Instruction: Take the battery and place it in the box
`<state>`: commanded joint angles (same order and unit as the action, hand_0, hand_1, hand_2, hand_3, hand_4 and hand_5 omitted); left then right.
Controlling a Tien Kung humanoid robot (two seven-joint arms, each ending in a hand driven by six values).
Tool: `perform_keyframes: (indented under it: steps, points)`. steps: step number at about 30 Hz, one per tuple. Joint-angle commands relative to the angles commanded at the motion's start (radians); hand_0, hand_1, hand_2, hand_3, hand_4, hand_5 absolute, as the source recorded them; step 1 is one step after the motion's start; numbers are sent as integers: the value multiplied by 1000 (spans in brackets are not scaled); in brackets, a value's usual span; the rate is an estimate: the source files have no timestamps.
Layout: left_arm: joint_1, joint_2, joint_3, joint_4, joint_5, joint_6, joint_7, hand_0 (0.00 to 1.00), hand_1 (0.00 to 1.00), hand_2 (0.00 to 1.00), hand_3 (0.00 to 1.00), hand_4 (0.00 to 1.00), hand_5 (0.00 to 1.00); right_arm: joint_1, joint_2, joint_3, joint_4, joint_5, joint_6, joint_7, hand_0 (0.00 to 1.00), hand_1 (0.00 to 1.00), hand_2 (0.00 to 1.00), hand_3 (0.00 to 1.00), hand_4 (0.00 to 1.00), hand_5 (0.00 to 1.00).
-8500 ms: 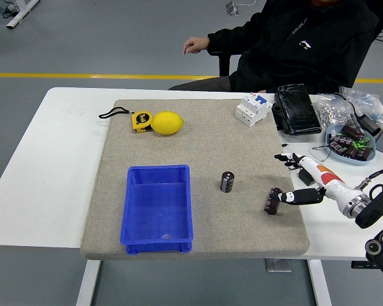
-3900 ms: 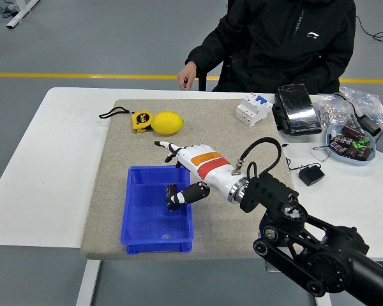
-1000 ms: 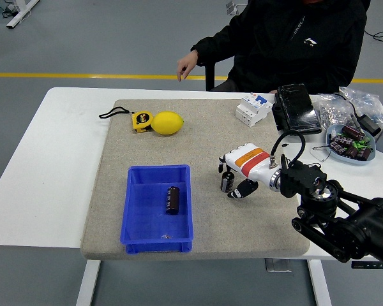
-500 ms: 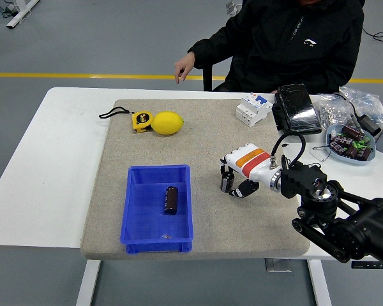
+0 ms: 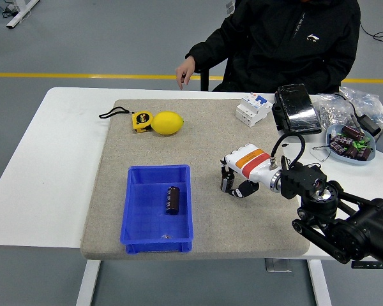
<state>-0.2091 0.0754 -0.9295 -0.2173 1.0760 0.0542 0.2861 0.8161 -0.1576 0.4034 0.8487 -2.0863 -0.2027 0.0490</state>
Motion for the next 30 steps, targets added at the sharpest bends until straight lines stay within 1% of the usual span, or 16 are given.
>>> perform_keyframes:
  steps: [28, 30]
  points:
    - [-3, -2, 7, 0, -3, -2, -2, 735, 699, 655, 584, 632, 538, 6, 5, -5, -18, -4, -21, 7, 308, 370, 452, 480, 872, 183]
    - [-4, -2, 8, 0, -4, -1, -2, 734, 699, 655, 584, 632, 539, 7, 5, -5, -20, -4, -21, 7, 298, 362, 449, 477, 870, 195]
